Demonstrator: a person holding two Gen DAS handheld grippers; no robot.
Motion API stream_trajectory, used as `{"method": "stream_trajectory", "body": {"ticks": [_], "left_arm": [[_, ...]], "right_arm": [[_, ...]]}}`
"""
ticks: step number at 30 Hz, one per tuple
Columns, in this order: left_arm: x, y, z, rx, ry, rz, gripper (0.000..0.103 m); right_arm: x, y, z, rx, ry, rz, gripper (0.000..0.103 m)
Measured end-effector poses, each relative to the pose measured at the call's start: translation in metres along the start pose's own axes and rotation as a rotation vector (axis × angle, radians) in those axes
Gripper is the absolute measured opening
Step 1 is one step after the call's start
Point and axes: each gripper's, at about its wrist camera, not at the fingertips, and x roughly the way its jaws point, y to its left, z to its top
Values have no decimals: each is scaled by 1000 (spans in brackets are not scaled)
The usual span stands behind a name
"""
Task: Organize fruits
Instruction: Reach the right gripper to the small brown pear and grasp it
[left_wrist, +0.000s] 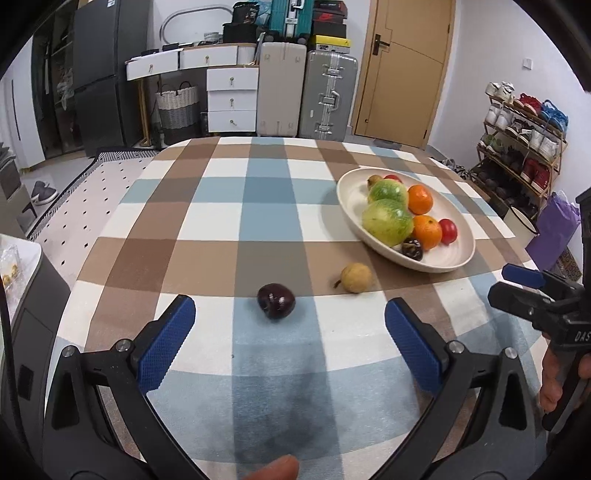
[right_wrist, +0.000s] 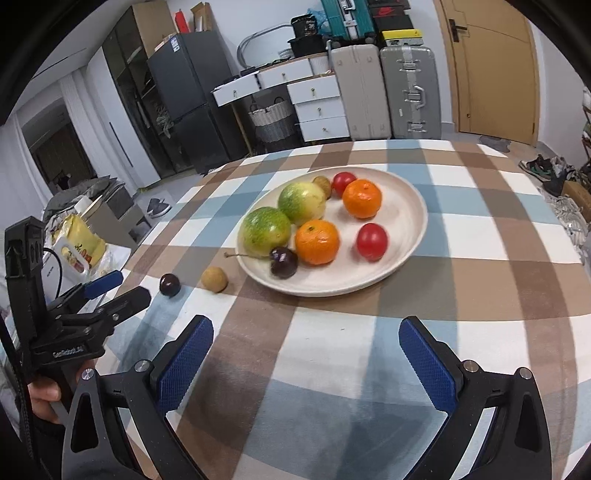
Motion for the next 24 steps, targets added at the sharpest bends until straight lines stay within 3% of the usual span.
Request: {"method": "stream_trajectory", "body": {"ticks": [13, 17, 24], "left_arm": [[14, 29, -5, -58, 37, 39, 102], [18, 35, -5, -71, 43, 49, 102], [27, 40, -3, -77, 55, 66, 102]], "right_arm": [[32, 52, 5, -107, 42, 52, 101], [41, 63, 8, -139, 60, 58, 88], [57, 70, 13, -144, 94, 94, 82]]}}
